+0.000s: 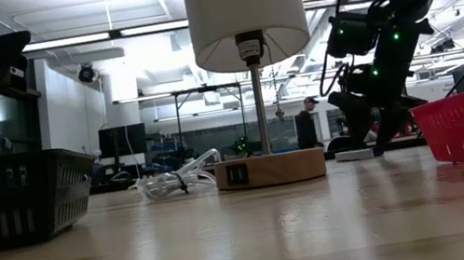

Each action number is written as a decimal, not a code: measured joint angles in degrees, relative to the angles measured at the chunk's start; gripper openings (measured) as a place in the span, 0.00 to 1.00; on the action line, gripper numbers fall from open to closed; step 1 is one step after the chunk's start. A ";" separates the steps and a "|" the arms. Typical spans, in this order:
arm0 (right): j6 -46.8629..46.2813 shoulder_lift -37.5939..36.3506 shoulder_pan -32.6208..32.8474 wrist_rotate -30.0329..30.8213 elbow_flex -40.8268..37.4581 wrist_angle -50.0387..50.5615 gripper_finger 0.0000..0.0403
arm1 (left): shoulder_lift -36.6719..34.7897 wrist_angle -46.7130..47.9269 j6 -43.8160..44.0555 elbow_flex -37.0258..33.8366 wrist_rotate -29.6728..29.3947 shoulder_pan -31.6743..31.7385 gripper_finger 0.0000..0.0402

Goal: Pick & Place Office items
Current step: Put the white digital clock into the orange bin

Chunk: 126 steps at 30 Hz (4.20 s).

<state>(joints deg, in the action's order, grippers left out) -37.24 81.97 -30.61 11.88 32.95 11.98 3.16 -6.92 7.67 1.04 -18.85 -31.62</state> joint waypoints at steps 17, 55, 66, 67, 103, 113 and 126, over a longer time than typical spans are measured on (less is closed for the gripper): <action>4.09 6.65 -2.52 -1.78 4.19 -2.31 0.62 | 0.00 0.00 -0.01 0.00 0.00 -0.02 0.50; 3.88 6.56 -2.51 -1.61 4.26 -0.12 0.44 | 0.00 0.00 0.00 0.00 0.00 -0.02 0.50; 3.97 6.47 -2.51 -3.07 4.26 -0.23 0.36 | 0.00 0.00 -0.01 0.00 0.00 -0.02 0.50; 4.00 6.47 -2.51 -3.09 4.26 -0.23 0.36 | 0.00 0.00 -0.01 0.00 0.00 0.00 0.50; -0.52 -27.27 10.88 -4.91 4.22 28.02 0.36 | 0.00 -0.02 -0.01 0.00 0.00 0.00 0.50; -13.83 -32.77 26.97 -12.02 4.22 33.61 0.35 | 0.00 -0.01 0.00 0.00 0.00 -0.01 0.50; -20.38 -33.09 46.20 -12.26 4.22 32.97 0.35 | 0.00 0.00 -0.01 0.00 0.00 -0.02 0.50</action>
<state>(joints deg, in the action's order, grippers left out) -57.63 48.88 15.59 -0.38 37.17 44.95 3.16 -6.92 7.66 1.04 -18.85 -31.64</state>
